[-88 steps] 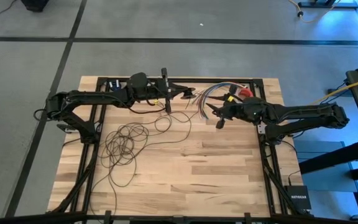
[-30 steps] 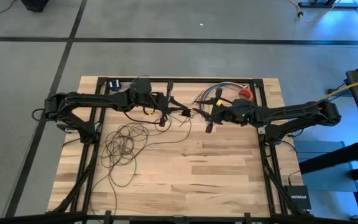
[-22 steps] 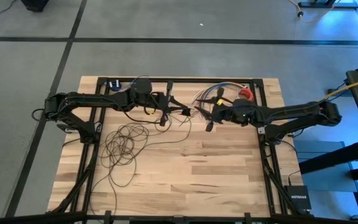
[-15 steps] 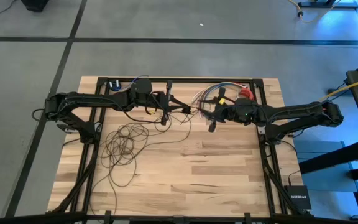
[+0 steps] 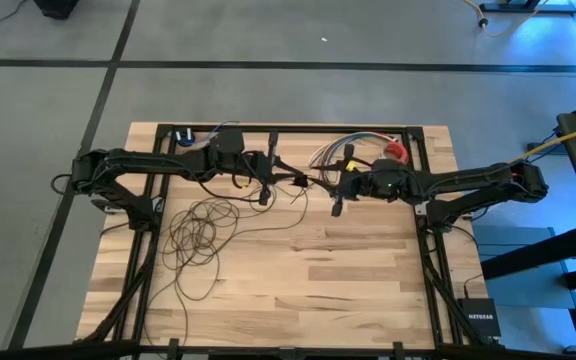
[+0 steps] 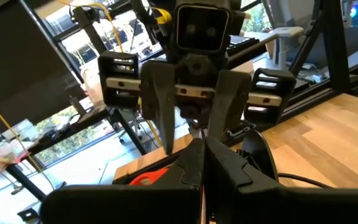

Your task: Coiling cords

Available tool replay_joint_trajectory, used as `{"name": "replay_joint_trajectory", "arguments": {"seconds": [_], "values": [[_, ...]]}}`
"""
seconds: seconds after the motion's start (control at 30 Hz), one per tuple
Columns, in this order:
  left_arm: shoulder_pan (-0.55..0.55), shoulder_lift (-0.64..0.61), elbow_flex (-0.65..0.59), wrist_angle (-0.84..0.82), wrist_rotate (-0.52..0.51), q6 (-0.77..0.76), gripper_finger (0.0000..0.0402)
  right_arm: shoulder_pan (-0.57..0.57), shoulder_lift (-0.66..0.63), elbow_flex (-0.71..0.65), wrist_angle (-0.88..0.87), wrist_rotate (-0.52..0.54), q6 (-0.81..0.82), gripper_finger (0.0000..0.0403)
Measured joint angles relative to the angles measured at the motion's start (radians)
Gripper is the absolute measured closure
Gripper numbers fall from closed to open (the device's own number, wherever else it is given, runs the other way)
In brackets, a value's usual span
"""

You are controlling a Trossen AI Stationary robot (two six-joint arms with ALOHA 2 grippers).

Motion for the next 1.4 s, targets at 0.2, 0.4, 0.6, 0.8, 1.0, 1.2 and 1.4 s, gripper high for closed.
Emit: {"name": "replay_joint_trajectory", "arguments": {"seconds": [0.2, 0.4, 0.6, 0.8, 1.0, 1.2, 1.4], "values": [[-0.007, 0.0, 0.0, 0.017, -0.001, 0.0, 0.04, 0.0, 0.0, 0.0, -0.002, -0.009, 0.0, 0.0327], [-0.006, 0.0, 0.0, 0.02, 0.0, 0.0, 0.04, 0.0, 0.006, 0.0, -0.003, -0.011, 0.0, 0.038], [-0.006, 0.0, 0.0, 0.019, -0.001, -0.027, 0.04, 0.0, 0.006, 0.0, 0.01, 0.007, -0.001, 0.0389], [-0.007, 0.0, 0.0, -0.003, -0.079, -0.077, 0.0381, 0.0, 0.007, 0.0, 0.009, 0.044, -0.024, 0.0397], [-0.007, -0.015, 0.0, -0.061, -0.263, -0.066, 0.0315, 0.0, -0.006, 0.0, -0.001, 0.105, -0.032, 0.0398], [-0.005, -0.112, 0.0, -0.273, -0.354, -0.059, 0.0283, 0.02, -0.076, 0.001, -0.014, 0.169, -0.044, 0.0398], [-0.001, -0.071, 0.0, -0.29, -0.352, -0.13, 0.0281, 0.034, -0.123, 0.002, 0.13, 0.304, -0.147, 0.0399]]}}
